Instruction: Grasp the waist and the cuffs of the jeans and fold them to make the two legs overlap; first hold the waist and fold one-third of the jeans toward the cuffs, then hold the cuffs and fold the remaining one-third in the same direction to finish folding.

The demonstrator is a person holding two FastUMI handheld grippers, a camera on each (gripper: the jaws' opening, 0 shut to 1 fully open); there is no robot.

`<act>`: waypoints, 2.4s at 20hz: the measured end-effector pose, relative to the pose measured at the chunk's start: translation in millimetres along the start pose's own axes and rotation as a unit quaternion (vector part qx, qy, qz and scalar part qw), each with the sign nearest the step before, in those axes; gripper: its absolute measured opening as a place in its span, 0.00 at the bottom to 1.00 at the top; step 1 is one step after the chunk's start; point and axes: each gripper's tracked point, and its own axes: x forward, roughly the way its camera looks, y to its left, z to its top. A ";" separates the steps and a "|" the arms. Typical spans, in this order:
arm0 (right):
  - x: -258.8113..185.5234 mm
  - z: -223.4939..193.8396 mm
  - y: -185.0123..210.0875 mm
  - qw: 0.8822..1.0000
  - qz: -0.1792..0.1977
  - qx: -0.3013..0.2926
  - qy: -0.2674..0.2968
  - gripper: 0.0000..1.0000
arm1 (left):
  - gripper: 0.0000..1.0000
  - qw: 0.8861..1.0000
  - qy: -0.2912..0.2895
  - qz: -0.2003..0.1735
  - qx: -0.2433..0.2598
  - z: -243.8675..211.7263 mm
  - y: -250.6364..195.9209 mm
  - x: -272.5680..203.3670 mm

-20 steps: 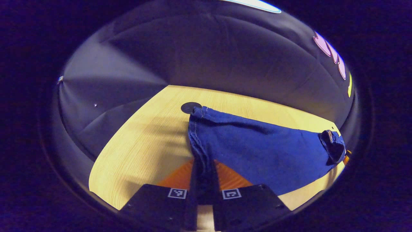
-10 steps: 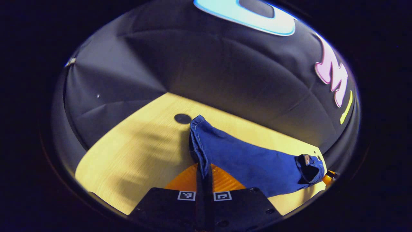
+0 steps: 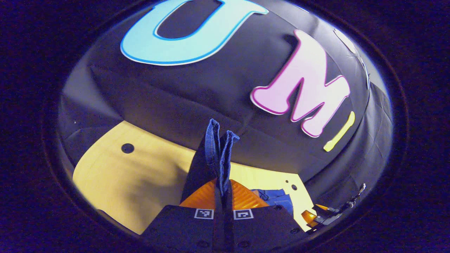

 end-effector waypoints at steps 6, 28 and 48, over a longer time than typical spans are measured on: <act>-30.9 1.1 -54.8 0.999 -0.044 0.017 -0.003 0.98 | 0.06 0.995 0.060 -0.071 0.039 -57.6 -159.8 48.0; -132.0 25.1 -81.4 0.994 -0.049 0.095 -0.002 0.97 | 0.96 0.995 0.056 -0.073 0.050 -99.0 -172.9 -21.5; -351.8 205.2 87.6 0.978 -0.010 0.009 -0.208 0.96 | 0.96 0.950 -0.260 0.023 0.170 46.8 -97.9 -428.4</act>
